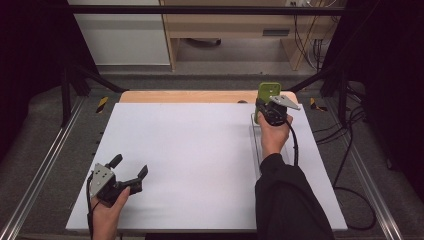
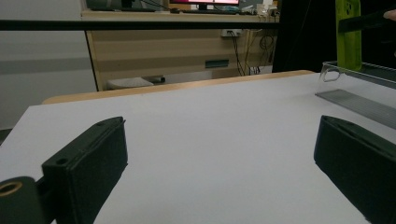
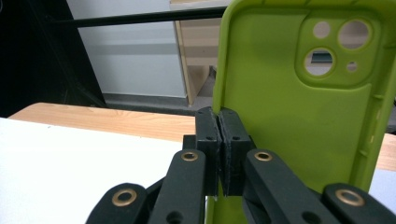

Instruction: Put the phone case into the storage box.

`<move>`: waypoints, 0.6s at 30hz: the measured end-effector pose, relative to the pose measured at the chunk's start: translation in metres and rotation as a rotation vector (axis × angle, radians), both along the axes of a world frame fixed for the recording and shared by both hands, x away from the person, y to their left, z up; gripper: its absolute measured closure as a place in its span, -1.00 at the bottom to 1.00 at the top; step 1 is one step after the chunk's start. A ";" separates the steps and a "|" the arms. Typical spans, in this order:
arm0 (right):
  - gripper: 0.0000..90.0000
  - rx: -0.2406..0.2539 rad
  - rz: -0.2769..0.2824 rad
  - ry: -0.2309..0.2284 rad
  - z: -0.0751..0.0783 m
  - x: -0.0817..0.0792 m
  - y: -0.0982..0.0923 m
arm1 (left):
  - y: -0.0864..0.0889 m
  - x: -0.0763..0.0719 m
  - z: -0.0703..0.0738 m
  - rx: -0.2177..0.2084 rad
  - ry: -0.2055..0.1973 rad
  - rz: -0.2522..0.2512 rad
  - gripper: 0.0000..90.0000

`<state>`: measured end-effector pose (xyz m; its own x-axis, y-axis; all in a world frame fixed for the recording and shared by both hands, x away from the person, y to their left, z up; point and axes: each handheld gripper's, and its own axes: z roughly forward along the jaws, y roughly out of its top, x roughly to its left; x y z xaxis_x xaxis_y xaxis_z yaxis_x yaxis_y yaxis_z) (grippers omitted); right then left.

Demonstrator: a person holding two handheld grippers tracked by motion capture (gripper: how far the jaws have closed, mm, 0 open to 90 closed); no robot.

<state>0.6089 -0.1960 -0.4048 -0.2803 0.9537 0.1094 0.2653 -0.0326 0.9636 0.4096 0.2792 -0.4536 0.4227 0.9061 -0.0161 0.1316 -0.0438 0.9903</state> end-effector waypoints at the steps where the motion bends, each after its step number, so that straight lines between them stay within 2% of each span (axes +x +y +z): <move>1: 0.96 -0.004 0.002 0.004 0.000 0.000 0.000 | 0.000 0.000 0.000 -0.001 0.000 0.001 -0.95; 18: 0.96 -0.010 -0.003 0.021 -0.006 0.003 0.003 | 0.000 0.000 0.000 0.001 -0.002 0.001 -0.95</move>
<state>0.6118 -0.1931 -0.4109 -0.2750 0.9557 0.1054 0.2855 -0.0236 0.9581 0.4096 0.2794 -0.4535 0.4219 0.9065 -0.0148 0.1299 -0.0443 0.9905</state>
